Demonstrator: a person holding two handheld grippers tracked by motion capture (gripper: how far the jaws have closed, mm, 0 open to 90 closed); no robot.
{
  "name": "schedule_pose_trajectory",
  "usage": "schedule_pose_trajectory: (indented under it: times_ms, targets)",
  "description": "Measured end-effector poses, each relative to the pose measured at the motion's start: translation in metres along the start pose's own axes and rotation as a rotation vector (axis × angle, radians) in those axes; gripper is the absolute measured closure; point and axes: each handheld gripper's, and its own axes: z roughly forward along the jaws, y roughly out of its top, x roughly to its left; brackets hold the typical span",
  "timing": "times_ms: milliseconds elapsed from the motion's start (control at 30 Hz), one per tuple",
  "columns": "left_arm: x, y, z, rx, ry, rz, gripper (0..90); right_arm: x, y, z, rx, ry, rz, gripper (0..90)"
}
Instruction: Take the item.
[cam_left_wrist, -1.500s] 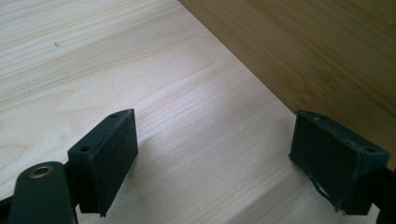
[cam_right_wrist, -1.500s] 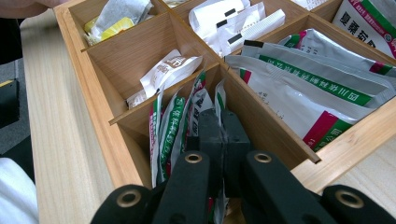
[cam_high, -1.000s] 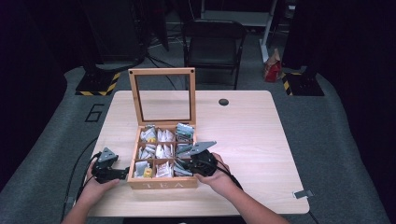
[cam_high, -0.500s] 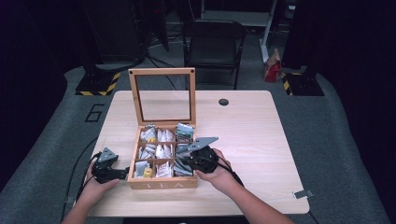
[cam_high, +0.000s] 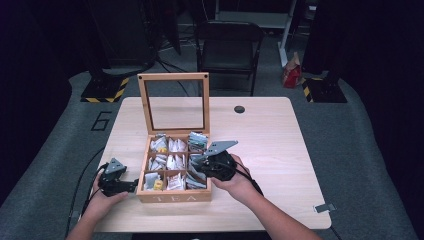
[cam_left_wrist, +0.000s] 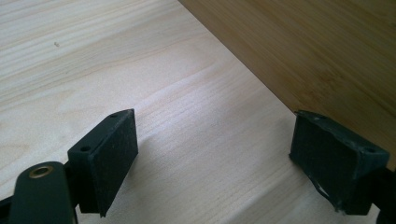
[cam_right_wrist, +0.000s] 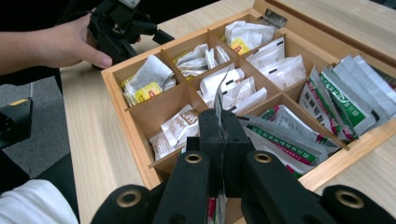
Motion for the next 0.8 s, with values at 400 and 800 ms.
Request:
schedule_pose_trajectory:
  times_ms: [400,800]
  targets:
    - [0.000,0.000,0.000,0.000,0.000,0.000,14.5,0.001,0.015,-0.014,-0.016,0.010,-0.010,89.9]
    - [0.000,0.000,0.000,0.000,0.000,-0.001,14.5,-0.002,0.020,-0.023,-0.038,0.000,0.011,89.9]
